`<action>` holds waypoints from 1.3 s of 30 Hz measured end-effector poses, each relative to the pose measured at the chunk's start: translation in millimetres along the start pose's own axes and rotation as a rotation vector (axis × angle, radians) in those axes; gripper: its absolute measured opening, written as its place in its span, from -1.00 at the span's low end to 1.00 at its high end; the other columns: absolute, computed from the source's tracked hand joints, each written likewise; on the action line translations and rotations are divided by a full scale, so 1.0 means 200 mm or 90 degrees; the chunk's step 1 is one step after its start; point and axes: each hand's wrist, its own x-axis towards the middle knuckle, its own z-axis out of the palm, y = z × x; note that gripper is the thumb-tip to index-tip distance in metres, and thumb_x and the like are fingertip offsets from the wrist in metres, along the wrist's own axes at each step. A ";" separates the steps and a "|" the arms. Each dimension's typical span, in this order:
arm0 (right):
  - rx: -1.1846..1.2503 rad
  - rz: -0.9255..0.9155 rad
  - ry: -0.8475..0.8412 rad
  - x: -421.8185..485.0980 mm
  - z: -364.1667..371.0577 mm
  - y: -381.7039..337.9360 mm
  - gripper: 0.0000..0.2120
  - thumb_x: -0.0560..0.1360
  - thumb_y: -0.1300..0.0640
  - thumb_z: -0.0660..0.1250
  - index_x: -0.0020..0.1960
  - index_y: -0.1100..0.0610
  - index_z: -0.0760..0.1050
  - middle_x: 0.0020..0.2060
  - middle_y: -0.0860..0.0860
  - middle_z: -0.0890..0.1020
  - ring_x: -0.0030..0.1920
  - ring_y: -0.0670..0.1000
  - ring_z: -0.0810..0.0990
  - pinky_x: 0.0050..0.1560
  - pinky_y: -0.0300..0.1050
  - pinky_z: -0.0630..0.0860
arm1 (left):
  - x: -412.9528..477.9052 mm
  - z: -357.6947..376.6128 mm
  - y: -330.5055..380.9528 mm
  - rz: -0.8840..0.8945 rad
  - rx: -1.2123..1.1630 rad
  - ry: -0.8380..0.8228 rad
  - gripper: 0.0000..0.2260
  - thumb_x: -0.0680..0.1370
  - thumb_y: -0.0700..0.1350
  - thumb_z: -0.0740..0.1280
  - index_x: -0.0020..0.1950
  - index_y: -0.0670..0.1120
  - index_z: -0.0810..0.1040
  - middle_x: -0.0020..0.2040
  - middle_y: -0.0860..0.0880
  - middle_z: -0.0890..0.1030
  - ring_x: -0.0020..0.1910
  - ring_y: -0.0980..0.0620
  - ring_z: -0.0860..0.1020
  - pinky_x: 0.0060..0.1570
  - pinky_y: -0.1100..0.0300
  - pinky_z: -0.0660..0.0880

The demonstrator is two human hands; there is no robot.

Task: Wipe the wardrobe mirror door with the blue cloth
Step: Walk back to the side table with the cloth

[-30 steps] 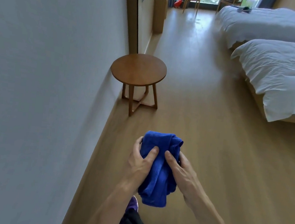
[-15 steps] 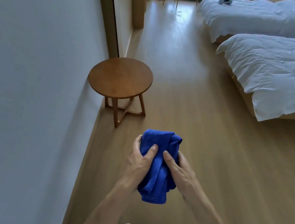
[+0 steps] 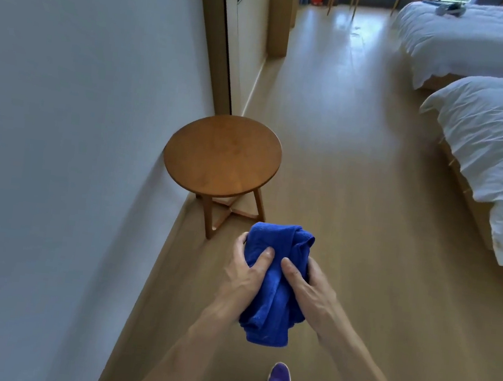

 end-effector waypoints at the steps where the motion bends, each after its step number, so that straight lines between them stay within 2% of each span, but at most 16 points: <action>1: -0.002 -0.001 -0.010 0.06 -0.05 -0.03 -0.77 0.59 -0.13 0.32 0.21 -0.11 0.49 0.00 -0.11 0.71 -0.06 -0.14 0.70 -0.18 -0.28 0.60 | 0.05 0.04 0.03 -0.003 -0.005 0.008 -0.58 0.61 0.17 0.33 0.43 0.20 0.29 0.10 0.22 0.55 -0.08 0.38 0.61 -0.26 0.46 0.51; 6: -0.012 0.003 -0.039 0.33 -0.26 -0.16 -0.82 0.60 -0.06 0.32 0.20 -0.11 0.50 -0.04 -0.13 0.72 -0.10 -0.16 0.70 -0.25 -0.32 0.58 | 0.29 0.24 0.14 -0.010 0.002 0.040 -0.60 0.61 0.18 0.34 0.40 0.25 0.29 0.11 0.24 0.55 -0.06 0.41 0.58 -0.23 0.46 0.49; 11: -0.041 0.016 -0.049 0.58 -0.38 -0.22 -0.84 0.61 -0.05 0.32 0.18 -0.13 0.50 -0.03 -0.13 0.72 -0.07 -0.14 0.71 -0.15 -0.23 0.61 | 0.54 0.37 0.20 -0.028 0.018 0.049 -0.51 0.60 0.18 0.35 0.48 0.16 0.30 0.13 0.26 0.53 0.05 0.29 0.57 -0.11 0.38 0.47; 14: -0.055 0.020 -0.044 0.74 -0.43 -0.26 -0.84 0.60 -0.06 0.32 0.18 -0.13 0.50 -0.02 -0.13 0.71 -0.07 -0.14 0.71 -0.11 -0.18 0.64 | 0.70 0.42 0.23 -0.034 0.027 0.045 -0.50 0.60 0.16 0.35 0.50 0.13 0.29 0.12 0.26 0.53 0.03 0.29 0.56 -0.13 0.40 0.46; 16: -0.059 0.021 -0.038 0.86 -0.45 -0.29 -0.83 0.60 -0.07 0.32 0.18 -0.13 0.51 -0.01 -0.13 0.71 -0.06 -0.14 0.70 -0.07 -0.14 0.64 | 0.82 0.44 0.26 -0.030 0.022 0.042 -0.49 0.61 0.13 0.36 0.51 0.10 0.32 0.16 0.22 0.55 0.07 0.27 0.57 -0.07 0.38 0.47; 19: -0.063 0.020 -0.020 1.05 -0.48 -0.35 -0.84 0.60 -0.07 0.32 0.17 -0.13 0.51 -0.03 -0.15 0.71 -0.05 -0.15 0.70 -0.10 -0.20 0.62 | 1.06 0.48 0.30 -0.029 0.010 0.018 -0.48 0.60 0.12 0.37 0.52 0.08 0.32 0.26 0.14 0.56 0.15 0.23 0.57 0.00 0.33 0.50; 22: -0.073 0.026 0.005 1.29 -0.51 -0.43 -0.84 0.60 -0.08 0.32 0.17 -0.12 0.52 -0.02 -0.13 0.72 -0.05 -0.13 0.70 -0.09 -0.18 0.61 | 1.32 0.52 0.36 -0.031 -0.007 -0.015 -0.47 0.59 0.15 0.38 0.52 0.10 0.31 0.27 0.16 0.56 0.14 0.29 0.57 -0.04 0.38 0.50; 26: -0.085 0.043 0.013 1.61 -0.52 -0.56 -0.83 0.60 -0.09 0.31 0.18 -0.13 0.50 -0.04 -0.15 0.72 -0.07 -0.14 0.71 -0.12 -0.19 0.60 | 1.64 0.52 0.47 -0.057 -0.002 -0.039 -0.45 0.56 0.24 0.36 0.49 0.19 0.28 0.14 0.27 0.55 -0.03 0.46 0.55 -0.18 0.48 0.46; 30: -0.086 0.044 0.018 1.90 -0.48 -0.67 -0.84 0.61 -0.08 0.31 0.17 -0.12 0.51 -0.06 -0.17 0.72 -0.07 -0.14 0.71 -0.15 -0.23 0.59 | 1.96 0.48 0.58 -0.063 0.024 -0.037 -0.44 0.56 0.26 0.33 0.51 0.21 0.25 0.15 0.26 0.50 0.07 0.27 0.55 -0.06 0.36 0.45; 33: -0.091 0.051 0.001 2.09 -0.42 -0.75 -0.86 0.61 -0.08 0.31 0.15 -0.14 0.52 -0.07 -0.18 0.72 -0.09 -0.15 0.71 -0.22 -0.29 0.58 | 2.12 0.42 0.65 -0.075 0.037 -0.016 -0.37 0.58 0.26 0.31 0.59 0.15 0.18 0.07 0.30 0.48 0.06 0.27 0.53 0.03 0.25 0.49; 36: -0.114 0.065 -0.033 2.30 -0.38 -0.82 -0.87 0.61 -0.08 0.30 0.14 -0.13 0.52 -0.09 -0.18 0.72 -0.12 -0.17 0.70 -0.26 -0.30 0.56 | 2.27 0.37 0.69 -0.103 0.015 0.018 -0.38 0.60 0.23 0.31 0.60 0.13 0.16 0.10 0.27 0.49 0.13 0.18 0.56 0.22 0.10 0.54; 37: -0.126 0.068 -0.048 2.37 -0.36 -0.83 -0.87 0.60 -0.09 0.30 0.13 -0.13 0.52 -0.11 -0.18 0.72 -0.14 -0.17 0.70 -0.28 -0.30 0.55 | 2.32 0.35 0.70 -0.112 0.008 0.033 -0.39 0.61 0.21 0.31 0.60 0.12 0.17 0.11 0.25 0.50 0.15 0.15 0.56 0.24 0.08 0.53; 39: -0.151 0.070 -0.081 2.51 -0.34 -0.86 -0.88 0.60 -0.10 0.30 0.11 -0.13 0.52 -0.14 -0.20 0.71 -0.16 -0.18 0.69 -0.30 -0.33 0.54 | 2.41 0.33 0.72 -0.125 -0.001 0.063 -0.42 0.61 0.20 0.31 0.57 0.12 0.20 0.11 0.27 0.50 0.12 0.21 0.55 0.12 0.22 0.53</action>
